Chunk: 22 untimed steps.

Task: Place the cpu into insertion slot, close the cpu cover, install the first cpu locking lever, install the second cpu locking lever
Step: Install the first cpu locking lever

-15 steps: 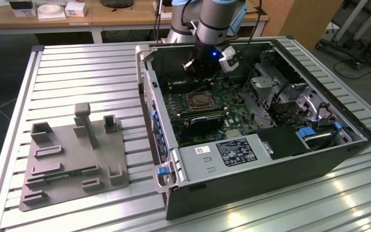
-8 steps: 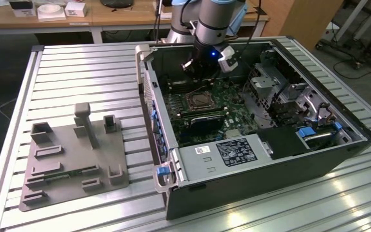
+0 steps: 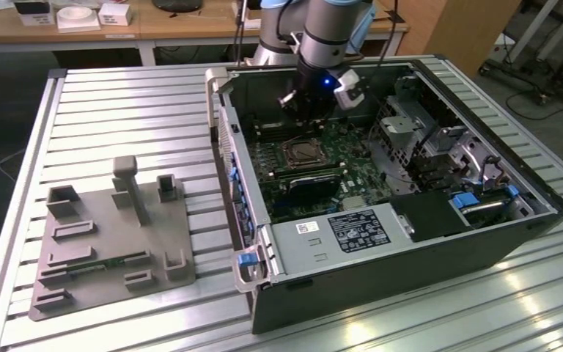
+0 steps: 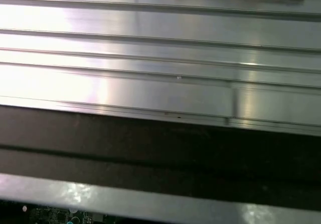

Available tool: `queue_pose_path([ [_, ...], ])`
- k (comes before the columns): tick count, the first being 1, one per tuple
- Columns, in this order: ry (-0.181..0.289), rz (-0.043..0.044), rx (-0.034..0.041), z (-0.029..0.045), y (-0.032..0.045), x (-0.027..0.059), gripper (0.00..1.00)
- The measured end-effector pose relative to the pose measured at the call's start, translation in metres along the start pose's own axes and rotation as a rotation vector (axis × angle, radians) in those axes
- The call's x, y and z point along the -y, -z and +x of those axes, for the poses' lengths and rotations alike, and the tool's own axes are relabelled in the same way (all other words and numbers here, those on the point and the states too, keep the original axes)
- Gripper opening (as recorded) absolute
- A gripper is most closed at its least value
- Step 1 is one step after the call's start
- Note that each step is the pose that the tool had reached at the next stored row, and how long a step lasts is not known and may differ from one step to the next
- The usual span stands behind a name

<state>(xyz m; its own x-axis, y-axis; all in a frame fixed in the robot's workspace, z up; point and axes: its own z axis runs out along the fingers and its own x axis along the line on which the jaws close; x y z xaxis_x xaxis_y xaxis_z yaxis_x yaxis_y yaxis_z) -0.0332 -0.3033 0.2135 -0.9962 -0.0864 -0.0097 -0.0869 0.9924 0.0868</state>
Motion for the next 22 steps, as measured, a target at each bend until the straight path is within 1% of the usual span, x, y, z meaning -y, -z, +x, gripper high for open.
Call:
queue_pose_path([
  [4,0.0,0.0002,0.0,-0.0037,-0.0007,0.0002,0.1],
  [12,0.0,0.0002,0.0,-0.0038,-0.002,-0.0004,0.1],
  [22,0.0,0.0002,-0.0001,-0.0042,-0.0057,-0.0014,0.1],
])
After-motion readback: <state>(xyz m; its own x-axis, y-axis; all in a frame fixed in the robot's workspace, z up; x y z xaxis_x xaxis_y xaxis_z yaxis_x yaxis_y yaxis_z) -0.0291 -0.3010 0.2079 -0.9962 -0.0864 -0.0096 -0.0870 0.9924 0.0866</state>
